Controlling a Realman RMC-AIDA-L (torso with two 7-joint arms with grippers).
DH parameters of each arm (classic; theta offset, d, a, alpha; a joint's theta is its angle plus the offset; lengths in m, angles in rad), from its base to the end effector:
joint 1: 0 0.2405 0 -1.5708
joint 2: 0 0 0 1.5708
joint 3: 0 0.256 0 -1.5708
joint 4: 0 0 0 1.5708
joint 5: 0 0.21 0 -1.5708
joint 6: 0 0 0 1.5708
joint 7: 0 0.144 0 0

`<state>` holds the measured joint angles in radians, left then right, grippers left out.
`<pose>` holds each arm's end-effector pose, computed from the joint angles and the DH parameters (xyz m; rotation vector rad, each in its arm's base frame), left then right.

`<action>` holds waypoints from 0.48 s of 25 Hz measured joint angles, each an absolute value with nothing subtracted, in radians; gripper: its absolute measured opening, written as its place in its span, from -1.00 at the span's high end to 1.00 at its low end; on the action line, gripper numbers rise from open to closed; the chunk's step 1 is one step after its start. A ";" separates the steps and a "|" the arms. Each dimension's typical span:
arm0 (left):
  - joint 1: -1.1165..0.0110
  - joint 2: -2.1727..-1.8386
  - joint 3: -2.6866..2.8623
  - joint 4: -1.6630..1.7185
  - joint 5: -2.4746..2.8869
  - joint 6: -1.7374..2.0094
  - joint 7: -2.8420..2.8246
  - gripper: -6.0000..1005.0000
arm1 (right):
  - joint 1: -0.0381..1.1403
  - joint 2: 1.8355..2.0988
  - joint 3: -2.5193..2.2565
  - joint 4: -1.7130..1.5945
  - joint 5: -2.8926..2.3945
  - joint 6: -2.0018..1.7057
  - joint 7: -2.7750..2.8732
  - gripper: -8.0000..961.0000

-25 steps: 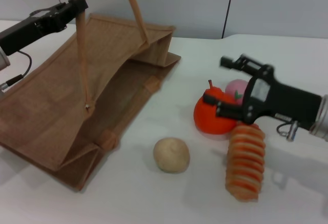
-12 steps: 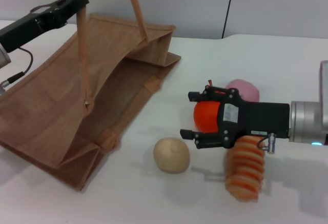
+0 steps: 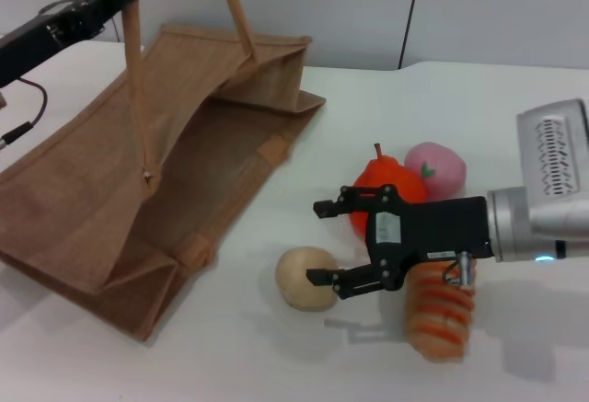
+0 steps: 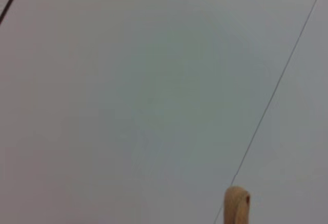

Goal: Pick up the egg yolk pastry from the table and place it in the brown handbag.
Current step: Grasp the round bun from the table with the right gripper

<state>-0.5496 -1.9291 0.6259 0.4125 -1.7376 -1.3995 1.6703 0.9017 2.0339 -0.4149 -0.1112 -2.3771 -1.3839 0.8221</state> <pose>-0.2774 0.3823 0.0897 -2.0509 -0.8762 -1.2383 0.2024 0.3516 -0.0809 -2.9941 -0.0393 0.5824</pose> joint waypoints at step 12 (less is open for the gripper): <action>-0.548 -1.918 0.626 0.413 -1.745 -1.402 1.660 0.75 | 1.032 2.034 -0.451 0.011 -2.493 -1.199 0.918 -0.78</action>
<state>-0.5478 -1.9182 0.6258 0.4126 -1.7448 -1.4021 1.6605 1.0321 2.0340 -0.4510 0.0111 -2.4933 -1.1987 0.9179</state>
